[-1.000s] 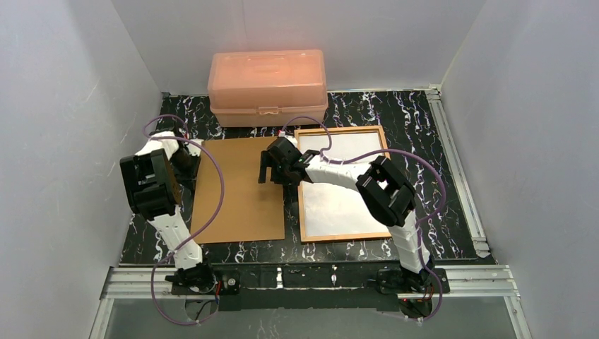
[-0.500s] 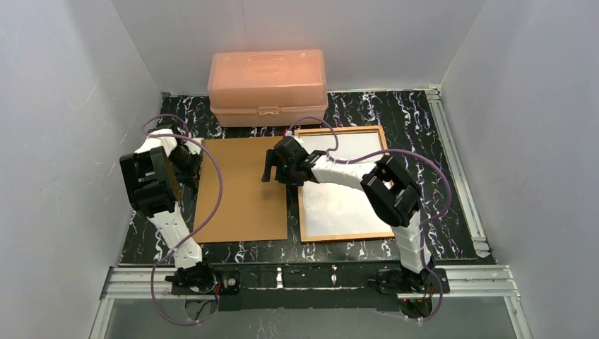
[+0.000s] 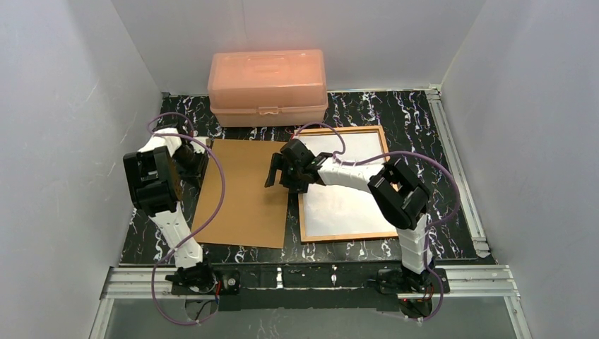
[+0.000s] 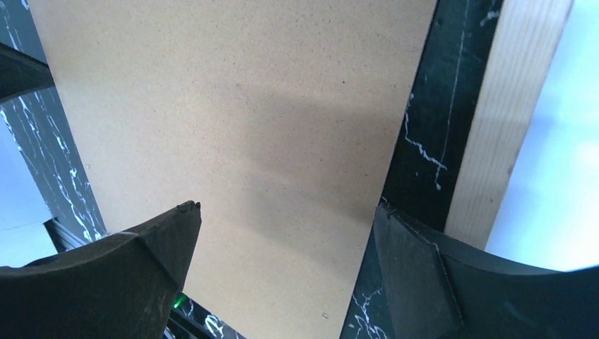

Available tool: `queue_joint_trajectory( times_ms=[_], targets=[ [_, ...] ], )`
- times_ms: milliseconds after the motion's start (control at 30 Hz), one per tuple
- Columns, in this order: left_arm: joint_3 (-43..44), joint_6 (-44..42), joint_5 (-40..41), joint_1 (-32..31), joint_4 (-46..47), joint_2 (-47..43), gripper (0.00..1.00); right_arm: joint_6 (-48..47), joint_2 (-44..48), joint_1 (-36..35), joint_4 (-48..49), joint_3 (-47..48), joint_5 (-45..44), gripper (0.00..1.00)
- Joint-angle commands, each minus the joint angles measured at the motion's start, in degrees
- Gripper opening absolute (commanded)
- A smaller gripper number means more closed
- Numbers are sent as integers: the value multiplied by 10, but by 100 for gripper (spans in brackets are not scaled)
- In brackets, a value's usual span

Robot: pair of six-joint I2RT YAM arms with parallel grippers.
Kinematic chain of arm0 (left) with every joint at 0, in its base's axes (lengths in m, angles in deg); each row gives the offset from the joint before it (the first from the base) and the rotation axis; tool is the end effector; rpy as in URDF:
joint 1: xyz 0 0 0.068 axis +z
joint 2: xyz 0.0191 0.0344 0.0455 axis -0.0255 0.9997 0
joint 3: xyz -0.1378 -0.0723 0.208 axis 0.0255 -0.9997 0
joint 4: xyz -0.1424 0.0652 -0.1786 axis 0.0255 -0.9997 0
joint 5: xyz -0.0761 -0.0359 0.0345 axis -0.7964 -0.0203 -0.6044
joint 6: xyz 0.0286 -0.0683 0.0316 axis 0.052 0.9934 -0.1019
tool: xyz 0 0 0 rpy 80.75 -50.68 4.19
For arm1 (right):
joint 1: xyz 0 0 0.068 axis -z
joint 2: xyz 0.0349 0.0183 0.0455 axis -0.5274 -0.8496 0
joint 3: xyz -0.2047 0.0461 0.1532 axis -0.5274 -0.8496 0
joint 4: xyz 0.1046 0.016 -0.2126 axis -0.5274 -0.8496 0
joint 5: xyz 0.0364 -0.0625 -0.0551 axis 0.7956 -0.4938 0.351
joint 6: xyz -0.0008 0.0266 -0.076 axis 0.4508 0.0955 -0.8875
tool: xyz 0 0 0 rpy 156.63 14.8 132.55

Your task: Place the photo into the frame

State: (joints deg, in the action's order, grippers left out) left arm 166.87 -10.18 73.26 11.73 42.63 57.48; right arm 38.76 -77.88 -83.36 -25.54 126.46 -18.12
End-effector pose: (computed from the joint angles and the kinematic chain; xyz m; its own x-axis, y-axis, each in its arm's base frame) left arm 0.3514 0.0708 0.1288 -0.9599 0.1842 -0.2114 0.2053 0.9752 -0.0829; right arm 0.2732 0.3447 0.1551 -0.9023 0.1764 -0.3935 -0.0867 0.8197 0.5662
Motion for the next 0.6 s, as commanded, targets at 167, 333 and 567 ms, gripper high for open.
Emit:
queue_joint_trajectory(
  times_ms=[167,333,567],
  targets=[
    [-30,14,-131,-60,-7,37,17,50,81,-23,99,-13,55,99],
    [-34,15,-131,-62,-6,40,16,51,89,-23,116,-15,57,98],
    [-30,16,-132,-69,-8,37,16,52,101,-22,115,-16,57,98]
  ],
)
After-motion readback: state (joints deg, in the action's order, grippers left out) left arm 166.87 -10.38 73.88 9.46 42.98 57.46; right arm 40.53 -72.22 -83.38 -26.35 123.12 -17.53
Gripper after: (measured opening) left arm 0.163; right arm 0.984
